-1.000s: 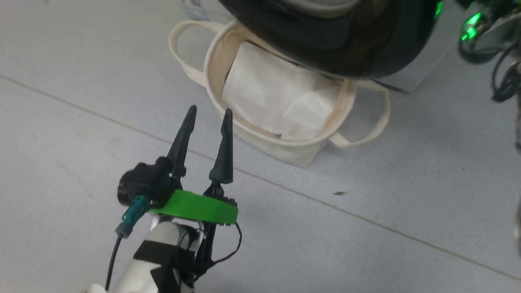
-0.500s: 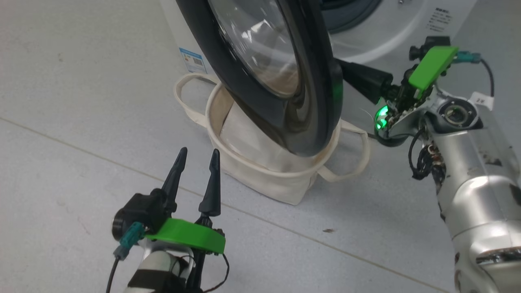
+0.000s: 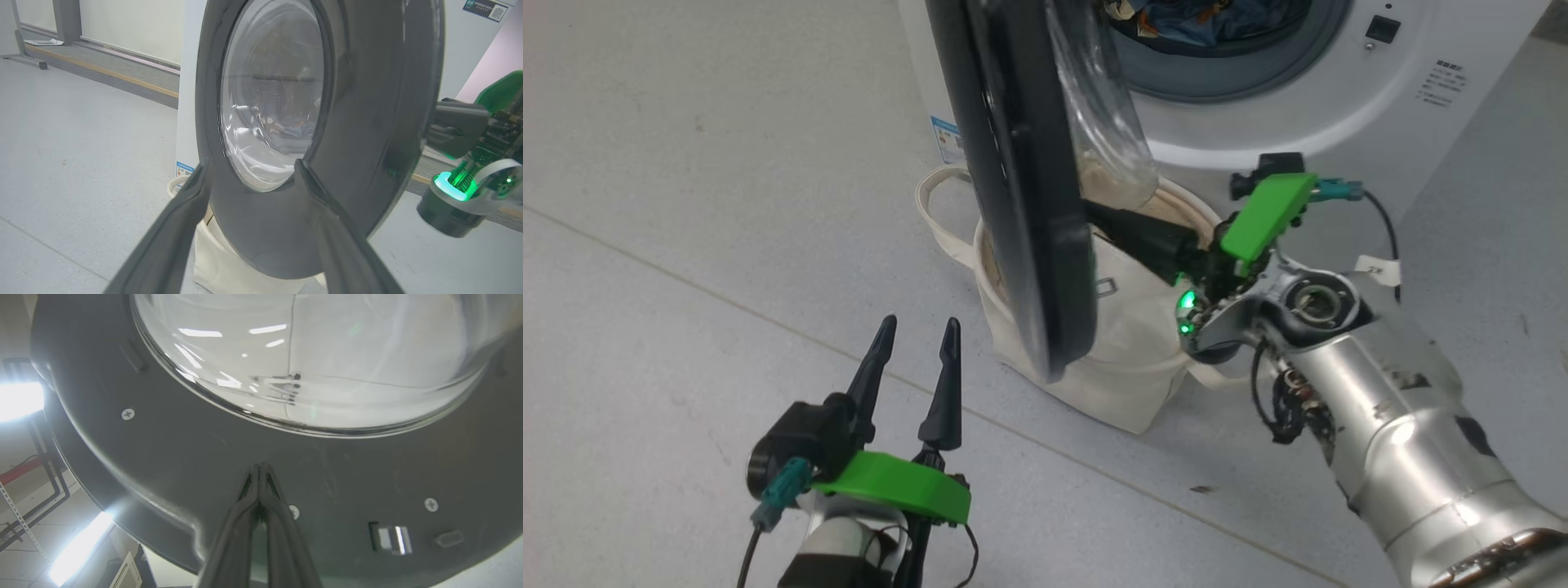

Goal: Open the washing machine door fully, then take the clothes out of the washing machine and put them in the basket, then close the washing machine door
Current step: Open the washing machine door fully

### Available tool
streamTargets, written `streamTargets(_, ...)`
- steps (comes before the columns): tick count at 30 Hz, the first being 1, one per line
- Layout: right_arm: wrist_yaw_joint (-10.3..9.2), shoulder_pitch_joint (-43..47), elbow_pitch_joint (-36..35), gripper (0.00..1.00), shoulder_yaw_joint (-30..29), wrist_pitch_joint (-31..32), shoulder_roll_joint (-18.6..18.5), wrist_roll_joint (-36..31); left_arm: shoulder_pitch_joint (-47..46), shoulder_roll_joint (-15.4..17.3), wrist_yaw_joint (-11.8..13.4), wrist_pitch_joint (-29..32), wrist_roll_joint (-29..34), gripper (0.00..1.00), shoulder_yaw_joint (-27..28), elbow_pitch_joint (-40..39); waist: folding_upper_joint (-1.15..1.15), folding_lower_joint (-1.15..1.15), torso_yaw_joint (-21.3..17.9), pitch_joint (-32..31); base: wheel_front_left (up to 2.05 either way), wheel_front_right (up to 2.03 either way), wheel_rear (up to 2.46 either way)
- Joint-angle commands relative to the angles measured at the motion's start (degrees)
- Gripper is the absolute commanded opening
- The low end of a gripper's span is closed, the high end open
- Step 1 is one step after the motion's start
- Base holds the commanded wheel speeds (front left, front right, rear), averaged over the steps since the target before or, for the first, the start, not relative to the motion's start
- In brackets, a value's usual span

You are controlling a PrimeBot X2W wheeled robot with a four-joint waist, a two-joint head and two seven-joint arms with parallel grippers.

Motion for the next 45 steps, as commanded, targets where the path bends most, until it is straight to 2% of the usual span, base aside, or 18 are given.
streamTargets(1,0.05,-0.9,-2.4,0.00,2.3,-1.6,1.3,1.6,-1.4,0.7,-0.1,-0.3,0.0,1.00,2.0,-1.8,0.00,0.00,0.1,0.3,0.00,0.00,0.00)
streamTargets(7,0.05,-2.0,-3.9,0.00,12.4,-8.2,1.3,6.9,-2.1,0.7,0.0,-0.3,-0.1,1.00,2.4,-2.1,0.00,0.00,0.2,1.1,0.00,0.00,0.00)
streamTargets(13,0.05,-2.8,-4.1,0.00,16.7,-12.2,1.3,9.7,-2.7,0.7,0.0,-0.3,0.3,1.00,3.3,-1.9,0.00,0.00,0.1,0.7,0.00,0.00,0.00)
streamTargets(14,0.05,-2.9,-4.0,0.28,17.2,-12.6,1.3,9.5,-2.6,0.7,-0.1,-0.3,0.7,1.00,3.7,-1.7,0.00,0.00,-0.1,0.5,0.00,0.00,0.00)
streamTargets(15,0.05,-2.9,-4.3,0.98,17.5,-13.0,1.3,9.2,-2.5,0.7,-0.3,-0.3,1.0,1.00,4.1,-1.5,0.00,0.00,-0.5,0.3,0.00,0.00,0.00)
streamTargets(18,0.05,-2.0,-5.8,1.00,17.7,-15.6,1.3,5.4,-2.3,0.8,-1.3,-0.3,2.6,1.00,6.4,-0.5,0.00,0.00,-2.1,-0.9,0.00,0.00,0.00)
streamTargets(20,0.05,-1.5,-7.7,1.00,18.7,-18.7,0.4,0.2,-2.2,1.1,-1.9,-0.3,3.3,1.00,7.5,-0.1,0.00,0.00,-3.1,-1.6,0.00,0.00,0.00)
streamTargets(24,0.05,1.8,-14.1,1.00,22.6,-26.2,-3.1,-11.3,-2.1,2.1,-3.0,-0.3,4.0,1.00,10.1,0.6,0.00,0.00,-5.3,-2.9,0.00,0.00,0.00)
streamTargets(29,0.05,6.1,-18.7,1.00,23.2,-36.8,-7.5,-17.9,-1.8,3.9,-4.1,-0.3,4.2,1.00,13.4,1.3,0.00,0.00,-8.3,-4.7,0.00,0.00,0.00)
streamTargets(31,0.05,6.8,-19.2,1.00,23.3,-38.9,-8.4,-19.2,-1.7,4.3,-4.3,-0.3,4.2,1.00,14.0,1.4,0.00,0.00,-8.8,-5.0,0.00,0.00,0.00)
streamTargets(35,0.05,9.3,-20.3,1.00,24.1,-47.0,-12.1,-24.4,-1.3,5.7,-5.0,-0.3,4.2,1.00,15.9,1.7,0.00,0.00,-10.8,-6.1,0.00,0.00,0.00)
streamTargets(38,0.05,10.5,-19.6,1.00,24.4,-50.9,-15.2,-31.1,-1.0,6.8,-5.5,-0.3,4.3,1.00,16.7,2.2,0.00,0.00,-12.1,-6.9,0.00,0.00,0.00)
streamTargets(41,0.05,12.7,-18.3,1.00,20.0,-51.9,-16.0,-37.3,-0.4,7.6,-5.9,-0.3,4.1,1.00,17.5,2.5,0.00,0.00,-13.3,-7.5,0.00,0.00,0.00)
streamTargets(45,0.05,18.5,-20.6,1.00,7.7,-51.9,-14.1,-47.9,0.5,8.6,-6.2,-0.3,4.0,1.00,18.2,2.8,0.00,0.00,-15.0,-8.2,0.00,0.00,0.00)
